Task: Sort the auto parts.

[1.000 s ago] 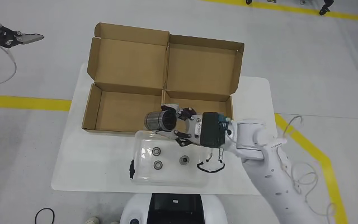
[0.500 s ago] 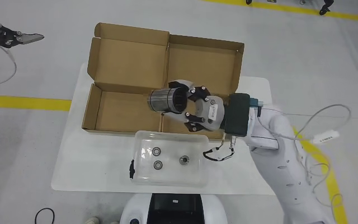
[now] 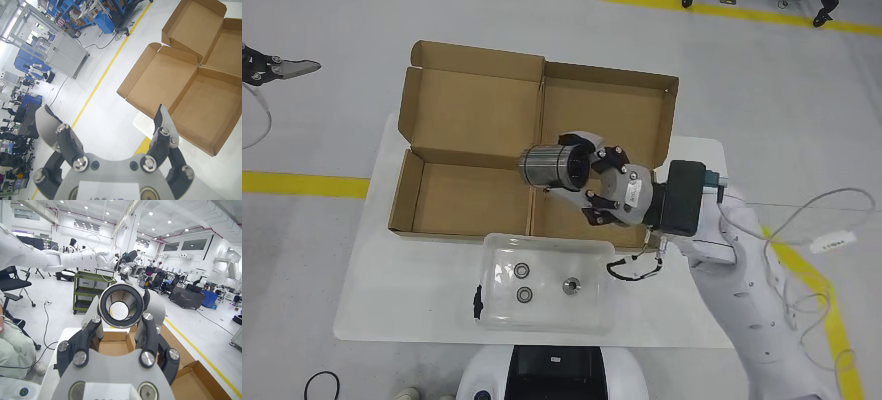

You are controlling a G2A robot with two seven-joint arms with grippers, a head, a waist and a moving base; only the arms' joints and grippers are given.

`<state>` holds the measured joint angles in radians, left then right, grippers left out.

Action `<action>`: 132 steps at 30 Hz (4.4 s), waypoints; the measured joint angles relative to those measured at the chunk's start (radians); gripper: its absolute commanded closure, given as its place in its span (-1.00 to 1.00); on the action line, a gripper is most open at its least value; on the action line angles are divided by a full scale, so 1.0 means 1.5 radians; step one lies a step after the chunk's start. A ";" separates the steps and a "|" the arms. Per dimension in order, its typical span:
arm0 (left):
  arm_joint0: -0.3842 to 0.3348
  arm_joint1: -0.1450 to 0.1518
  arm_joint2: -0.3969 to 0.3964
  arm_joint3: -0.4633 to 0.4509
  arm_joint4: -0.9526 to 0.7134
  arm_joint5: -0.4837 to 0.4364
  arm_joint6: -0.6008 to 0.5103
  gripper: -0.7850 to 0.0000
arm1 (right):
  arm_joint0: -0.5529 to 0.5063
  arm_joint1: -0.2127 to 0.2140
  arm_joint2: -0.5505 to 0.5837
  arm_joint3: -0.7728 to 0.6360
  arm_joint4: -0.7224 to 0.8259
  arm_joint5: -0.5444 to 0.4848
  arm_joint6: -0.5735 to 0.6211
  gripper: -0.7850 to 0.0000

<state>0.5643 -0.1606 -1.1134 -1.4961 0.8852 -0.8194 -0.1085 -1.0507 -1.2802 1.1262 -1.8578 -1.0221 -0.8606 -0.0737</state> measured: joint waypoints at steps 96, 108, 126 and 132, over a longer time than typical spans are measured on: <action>0.000 0.000 0.000 0.000 0.000 0.000 0.000 -1.00 | 0.142 -0.073 -0.240 0.458 -0.123 0.297 0.330 -1.00; 0.000 0.000 0.000 0.000 0.000 0.000 0.000 -1.00 | 0.038 -0.029 -0.149 0.185 -0.175 0.224 0.382 -1.00; 0.000 0.000 0.000 0.000 0.000 0.000 0.000 -1.00 | -0.128 0.011 -0.105 -0.062 -0.193 0.105 0.407 -1.00; 0.000 0.000 0.000 0.000 0.000 0.000 0.000 -1.00 | -0.163 0.018 -0.110 -0.068 -0.215 0.105 0.412 -1.00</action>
<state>0.5643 -0.1606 -1.1134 -1.4961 0.8852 -0.8194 -0.1085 -1.2958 -1.2527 0.9611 -1.9593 -1.3439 -0.7032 0.5436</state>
